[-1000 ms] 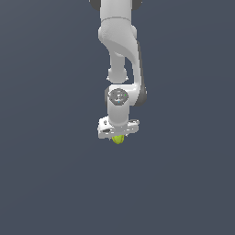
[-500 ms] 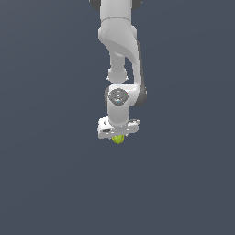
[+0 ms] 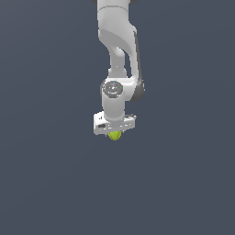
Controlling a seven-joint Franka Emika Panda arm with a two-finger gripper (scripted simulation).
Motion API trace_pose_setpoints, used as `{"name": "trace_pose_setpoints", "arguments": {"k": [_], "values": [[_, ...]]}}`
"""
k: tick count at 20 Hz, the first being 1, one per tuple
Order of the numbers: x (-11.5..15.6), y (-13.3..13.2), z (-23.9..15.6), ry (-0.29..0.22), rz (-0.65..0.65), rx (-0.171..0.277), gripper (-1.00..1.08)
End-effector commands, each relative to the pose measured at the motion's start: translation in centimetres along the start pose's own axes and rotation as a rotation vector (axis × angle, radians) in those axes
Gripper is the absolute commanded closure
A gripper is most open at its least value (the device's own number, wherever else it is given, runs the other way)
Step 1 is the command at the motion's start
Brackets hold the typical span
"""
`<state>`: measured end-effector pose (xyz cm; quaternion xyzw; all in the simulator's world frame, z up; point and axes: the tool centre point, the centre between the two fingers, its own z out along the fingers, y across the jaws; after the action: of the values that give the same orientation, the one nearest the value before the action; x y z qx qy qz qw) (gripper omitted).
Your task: Pick up the object and move it to a goal position.
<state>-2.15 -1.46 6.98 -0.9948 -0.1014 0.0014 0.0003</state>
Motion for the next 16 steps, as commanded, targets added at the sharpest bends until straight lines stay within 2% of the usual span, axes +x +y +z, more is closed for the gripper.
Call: {"name": "trace_pose_setpoints", "arguments": {"k": [1, 16], "values": [[-0.4, 0.9, -1.6, 0.003, 0.001, -0.001, 1.08], [-4.5, 8.8, -15.1, 0.004, 0.0, 0.001, 1.08]]}}
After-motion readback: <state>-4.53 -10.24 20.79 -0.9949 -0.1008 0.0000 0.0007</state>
